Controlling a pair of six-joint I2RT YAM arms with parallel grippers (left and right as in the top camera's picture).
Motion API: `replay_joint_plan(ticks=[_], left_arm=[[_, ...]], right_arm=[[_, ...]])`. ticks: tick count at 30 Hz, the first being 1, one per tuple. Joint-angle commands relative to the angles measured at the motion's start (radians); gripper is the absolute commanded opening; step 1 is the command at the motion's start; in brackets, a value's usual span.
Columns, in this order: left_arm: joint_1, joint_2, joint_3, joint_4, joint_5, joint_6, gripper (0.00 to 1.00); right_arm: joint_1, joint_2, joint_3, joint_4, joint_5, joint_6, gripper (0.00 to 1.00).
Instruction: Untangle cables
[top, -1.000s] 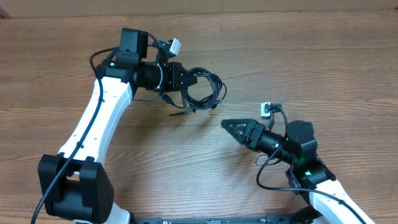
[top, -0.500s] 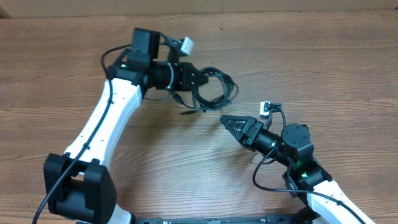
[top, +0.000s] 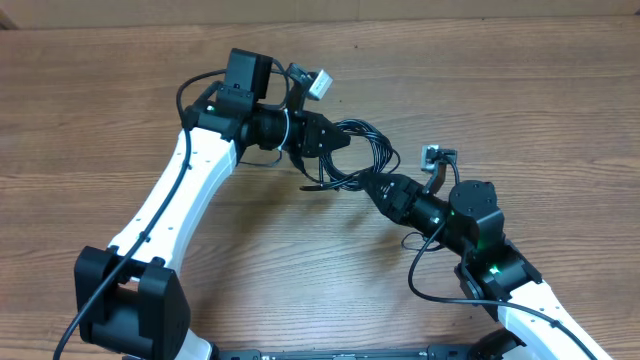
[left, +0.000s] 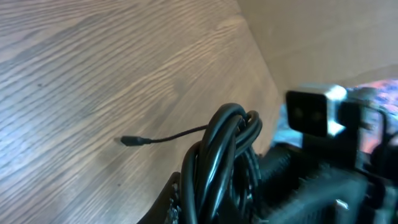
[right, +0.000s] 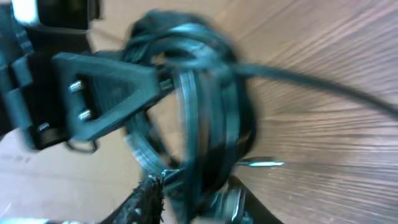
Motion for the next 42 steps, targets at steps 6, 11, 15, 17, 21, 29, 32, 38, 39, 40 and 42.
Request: replay_joint_plan(ticks=[6, 11, 15, 17, 21, 29, 32, 38, 39, 40, 42], left_arm=[[-0.002, 0.003, 0.015, 0.009, 0.269, 0.029, 0.04], [0.0, 0.003, 0.015, 0.022, 0.348, 0.029, 0.04], [0.013, 0.003, 0.015, 0.032, 0.431, 0.029, 0.04], [0.019, 0.003, 0.015, 0.032, 0.435, 0.03, 0.04], [0.021, 0.004, 0.015, 0.045, 0.431, 0.031, 0.04], [0.025, 0.004, 0.015, 0.054, 0.11, 0.028, 0.04], [0.025, 0.004, 0.015, 0.055, -0.021, -0.016, 0.04], [0.025, 0.004, 0.015, 0.078, -0.153, -0.113, 0.04], [0.023, 0.004, 0.015, 0.09, -0.151, -0.114, 0.04], [0.018, 0.004, 0.015, 0.106, -0.151, -0.114, 0.04], [-0.001, 0.004, 0.015, 0.136, -0.151, -0.114, 0.04]], right_arm=[[0.003, -0.002, 0.03, -0.114, 0.212, -0.051, 0.26], [0.003, -0.002, 0.03, -0.187, 0.278, -0.051, 0.25], [0.003, -0.002, 0.03, -0.237, 0.356, -0.051, 0.25], [0.003, -0.002, 0.03, -0.241, 0.371, -0.051, 0.25], [0.003, -0.002, 0.03, -0.233, 0.372, -0.071, 0.25], [0.003, -0.005, 0.031, -0.166, 0.204, -0.129, 0.27], [0.003, -0.012, 0.034, -0.126, 0.114, -0.131, 0.33], [0.003, -0.031, 0.034, -0.033, -0.052, 0.012, 0.41], [0.005, -0.029, 0.034, -0.034, -0.055, 0.071, 0.41], [0.008, -0.024, 0.034, -0.034, -0.056, 0.121, 0.41], [0.026, -0.005, 0.034, -0.033, -0.053, 0.2, 0.42]])
